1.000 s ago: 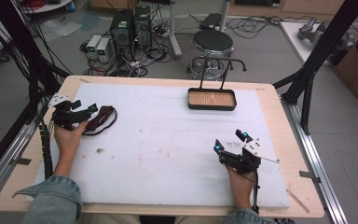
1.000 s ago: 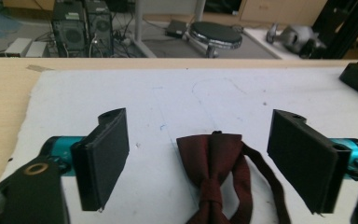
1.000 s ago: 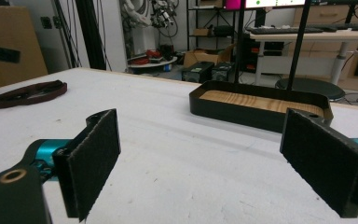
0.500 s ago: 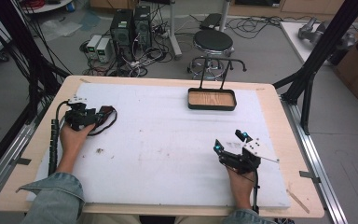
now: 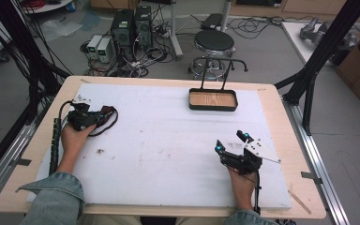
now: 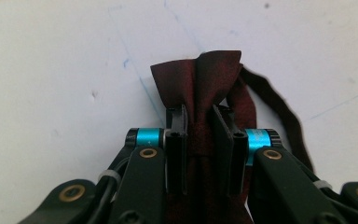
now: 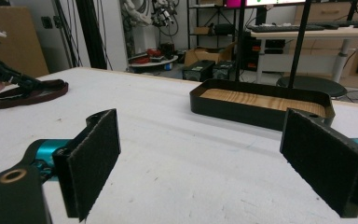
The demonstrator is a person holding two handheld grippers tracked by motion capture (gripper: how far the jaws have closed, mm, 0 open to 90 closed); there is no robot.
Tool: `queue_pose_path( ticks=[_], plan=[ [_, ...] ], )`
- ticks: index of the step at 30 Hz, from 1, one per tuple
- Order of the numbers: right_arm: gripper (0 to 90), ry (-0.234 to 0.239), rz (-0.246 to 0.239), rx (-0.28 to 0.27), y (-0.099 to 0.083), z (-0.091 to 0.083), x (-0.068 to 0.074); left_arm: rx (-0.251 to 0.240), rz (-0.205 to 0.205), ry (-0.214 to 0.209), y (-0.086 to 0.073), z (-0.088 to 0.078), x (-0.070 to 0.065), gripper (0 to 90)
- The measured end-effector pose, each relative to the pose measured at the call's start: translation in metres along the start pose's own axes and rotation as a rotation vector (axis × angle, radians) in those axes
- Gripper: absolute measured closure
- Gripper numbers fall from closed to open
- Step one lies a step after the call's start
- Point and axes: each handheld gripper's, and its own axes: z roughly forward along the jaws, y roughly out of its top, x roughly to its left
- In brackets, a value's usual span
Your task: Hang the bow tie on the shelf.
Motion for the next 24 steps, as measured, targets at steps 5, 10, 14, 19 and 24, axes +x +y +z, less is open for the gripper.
queue_pose_path(
  ticks=[5, 10, 14, 19, 24],
  plan=[
    [11.3, -0.002, -0.001, 0.001, 0.000, 0.000, 0.000, -0.053, -0.002, -0.040, 0.015, -0.008, -0.009, 76.4],
    [11.3, -0.004, 0.001, 0.002, 0.000, 0.000, 0.000, -0.144, 0.017, -0.115, 0.046, -0.011, -0.034, 76.5],
    [11.3, -0.002, 0.000, 0.002, 0.000, 0.000, 0.000, -0.165, 0.040, -0.140, 0.061, -0.007, -0.049, 76.5],
    [11.3, -0.001, 0.007, 0.002, 0.000, 0.000, 0.000, -0.215, 0.075, -0.197, 0.090, 0.008, -0.081, 76.4],
    [11.3, -0.002, 0.006, 0.001, 0.000, 0.000, -0.001, -0.235, 0.091, -0.233, 0.107, 0.022, -0.102, 76.4]
  ],
)
